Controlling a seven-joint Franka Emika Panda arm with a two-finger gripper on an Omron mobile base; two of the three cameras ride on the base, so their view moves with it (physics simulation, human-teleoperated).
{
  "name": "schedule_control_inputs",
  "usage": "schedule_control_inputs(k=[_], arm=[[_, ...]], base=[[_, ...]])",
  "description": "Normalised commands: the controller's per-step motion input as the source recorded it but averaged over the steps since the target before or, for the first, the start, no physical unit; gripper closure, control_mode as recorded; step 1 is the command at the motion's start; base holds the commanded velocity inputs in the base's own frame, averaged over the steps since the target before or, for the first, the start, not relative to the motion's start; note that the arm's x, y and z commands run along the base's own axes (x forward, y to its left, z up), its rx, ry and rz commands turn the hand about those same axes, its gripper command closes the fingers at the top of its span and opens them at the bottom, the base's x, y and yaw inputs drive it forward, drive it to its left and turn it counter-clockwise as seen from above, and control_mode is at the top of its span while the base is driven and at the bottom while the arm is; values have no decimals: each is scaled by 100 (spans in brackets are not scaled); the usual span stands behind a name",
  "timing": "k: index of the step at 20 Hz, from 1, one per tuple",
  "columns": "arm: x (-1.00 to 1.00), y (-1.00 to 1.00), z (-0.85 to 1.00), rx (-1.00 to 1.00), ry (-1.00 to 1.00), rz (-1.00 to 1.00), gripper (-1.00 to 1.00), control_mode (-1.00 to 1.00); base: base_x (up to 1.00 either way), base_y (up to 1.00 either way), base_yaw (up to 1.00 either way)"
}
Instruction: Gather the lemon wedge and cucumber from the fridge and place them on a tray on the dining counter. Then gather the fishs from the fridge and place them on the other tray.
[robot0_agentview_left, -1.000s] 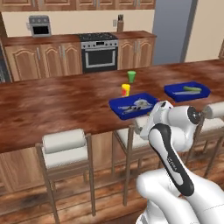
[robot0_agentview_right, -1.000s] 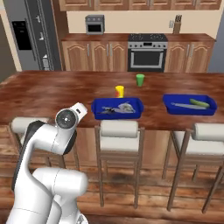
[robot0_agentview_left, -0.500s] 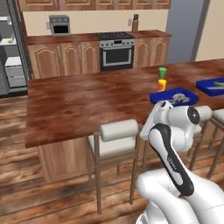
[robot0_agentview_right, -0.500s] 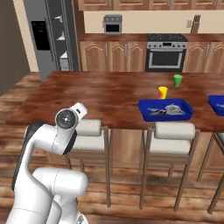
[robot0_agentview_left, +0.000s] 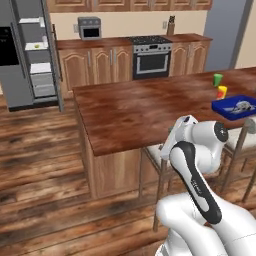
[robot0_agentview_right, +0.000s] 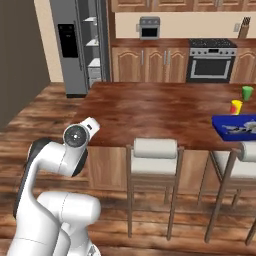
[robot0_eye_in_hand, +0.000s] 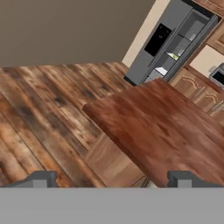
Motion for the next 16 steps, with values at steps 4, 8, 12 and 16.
schedule_control_inputs(k=[4, 8, 12, 16], arm=[[0, 0, 0, 0, 0, 0, -100, 100], [0, 0, 0, 0, 0, 0, -100, 100], [0, 0, 0, 0, 0, 0, -100, 100], [0, 0, 0, 0, 0, 0, -100, 100]], base=[[24, 100, 0], [31, 100, 0], [44, 100, -1], [65, 100, -13]])
